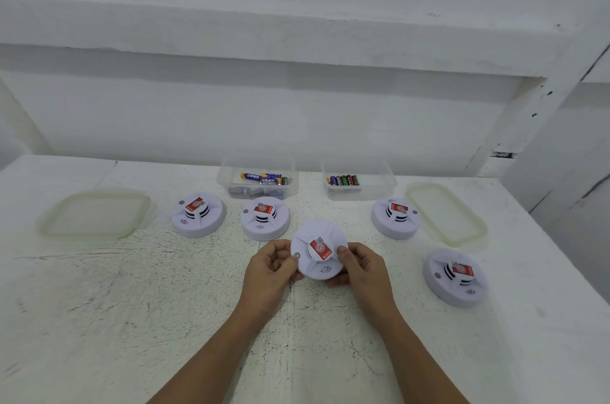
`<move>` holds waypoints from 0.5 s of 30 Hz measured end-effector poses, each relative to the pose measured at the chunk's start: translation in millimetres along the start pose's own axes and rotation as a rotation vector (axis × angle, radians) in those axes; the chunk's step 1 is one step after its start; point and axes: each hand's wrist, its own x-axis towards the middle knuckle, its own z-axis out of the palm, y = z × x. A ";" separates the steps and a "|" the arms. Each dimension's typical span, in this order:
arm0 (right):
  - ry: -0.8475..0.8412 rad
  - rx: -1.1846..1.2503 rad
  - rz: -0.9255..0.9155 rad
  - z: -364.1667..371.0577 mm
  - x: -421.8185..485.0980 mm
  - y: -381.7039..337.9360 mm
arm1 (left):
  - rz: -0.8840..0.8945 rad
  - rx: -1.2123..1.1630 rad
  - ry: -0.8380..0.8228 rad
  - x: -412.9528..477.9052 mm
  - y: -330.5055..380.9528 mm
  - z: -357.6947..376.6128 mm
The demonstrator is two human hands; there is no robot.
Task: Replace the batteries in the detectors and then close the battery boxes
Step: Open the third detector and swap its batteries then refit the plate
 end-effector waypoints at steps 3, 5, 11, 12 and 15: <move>0.006 -0.010 0.001 0.6 0.1 0.4 | 0.001 0.005 0.002 -0.2 -0.2 -0.3; 0.008 -0.018 0.002 0.7 0.3 1.0 | -0.001 0.002 -0.002 -0.4 -0.4 -0.8; 0.006 -0.045 -0.005 0.8 -0.1 1.8 | 0.019 0.058 -0.007 -2.1 1.3 -1.1; 0.007 -0.047 -0.003 0.8 -0.3 1.7 | 0.021 0.060 -0.005 -2.2 1.3 -1.0; 0.012 -0.052 0.000 0.5 -0.7 1.7 | 0.025 0.061 -0.004 -3.0 1.3 -1.6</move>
